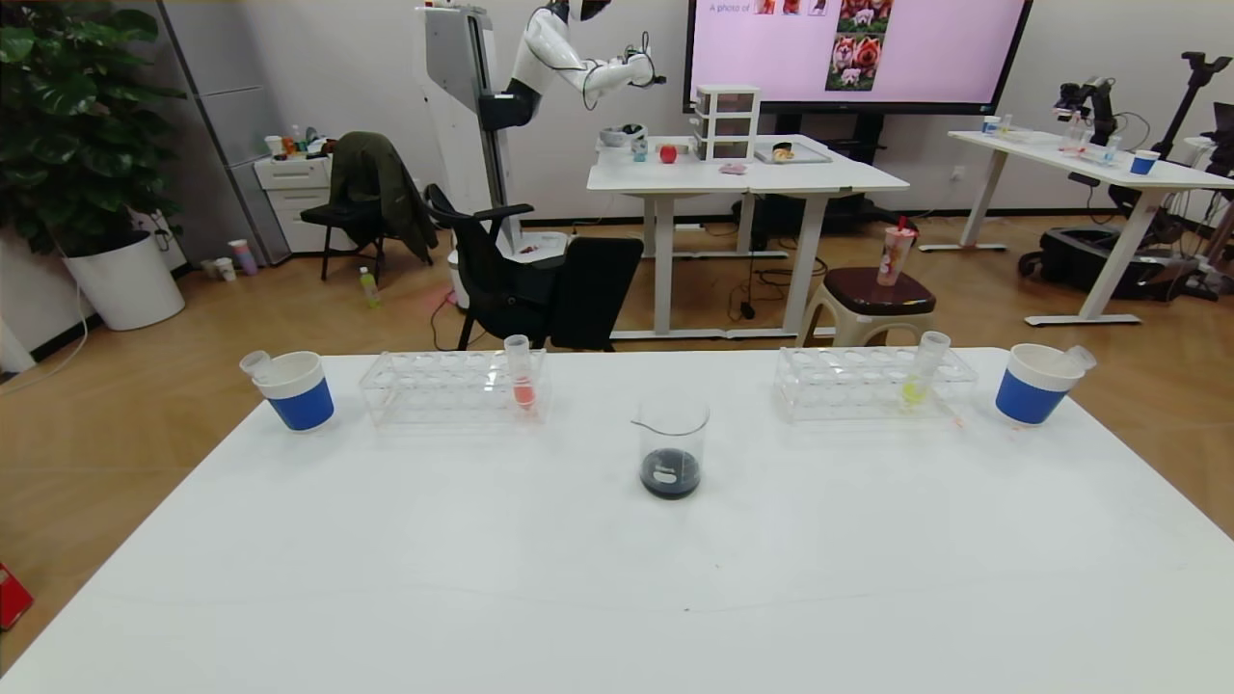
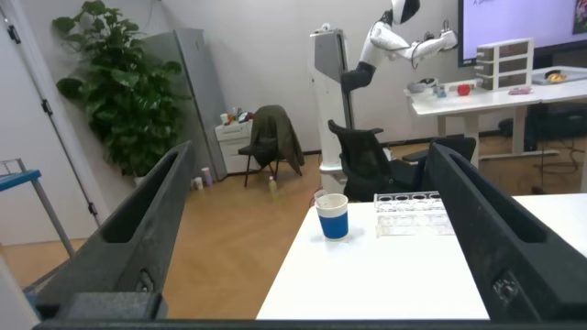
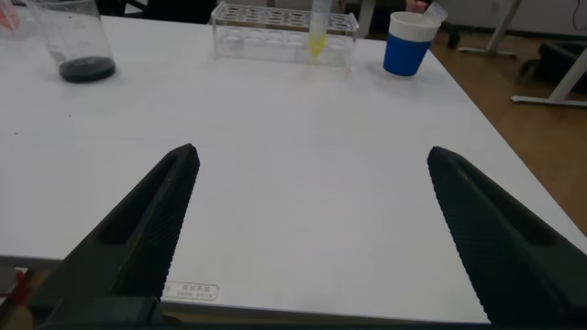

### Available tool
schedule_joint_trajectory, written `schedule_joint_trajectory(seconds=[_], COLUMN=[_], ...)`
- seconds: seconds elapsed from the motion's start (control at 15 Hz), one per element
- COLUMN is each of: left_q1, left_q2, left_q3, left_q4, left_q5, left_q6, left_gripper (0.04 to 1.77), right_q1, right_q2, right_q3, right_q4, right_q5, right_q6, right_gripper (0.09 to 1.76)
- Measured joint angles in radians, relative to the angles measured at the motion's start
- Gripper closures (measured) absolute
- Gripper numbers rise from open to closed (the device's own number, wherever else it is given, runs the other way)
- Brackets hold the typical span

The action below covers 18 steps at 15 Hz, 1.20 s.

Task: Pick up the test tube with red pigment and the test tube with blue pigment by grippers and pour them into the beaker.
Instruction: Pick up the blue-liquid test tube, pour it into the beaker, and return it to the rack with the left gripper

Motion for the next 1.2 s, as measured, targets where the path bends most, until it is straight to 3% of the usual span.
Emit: schedule_joint_trajectory(seconds=[0.27, 0.47, 0.6, 0.8, 1.2], left_q1=[0.006, 0.006, 0.006, 0.006, 0.006], left_q2=[-0.132, -0.155, -0.159, -0.16, -0.16], left_q3=[0.186, 0.448, 0.586, 0.642, 0.65], left_q4=[-0.129, -0.256, -0.251, -0.1, -0.083], left_q5=[-0.069, -0.105, -0.221, -0.241, -0.24], left_q6=[-0.067, -0.103, -0.204, -0.227, -0.235], left_gripper=[0.06, 0.06, 0.06, 0.06, 0.06], right_q1=[0.0, 0.0, 0.0, 0.0, 0.0], right_q2=[0.0, 0.0, 0.0, 0.0, 0.0], right_q3=[0.0, 0.0, 0.0, 0.0, 0.0], right_q4=[0.0, 0.0, 0.0, 0.0, 0.0], right_q5=[-0.001, -0.001, 0.0, 0.0, -0.001], right_q6=[0.0, 0.0, 0.0, 0.0, 0.0], right_gripper=[0.11, 0.11, 0.11, 0.11, 0.11])
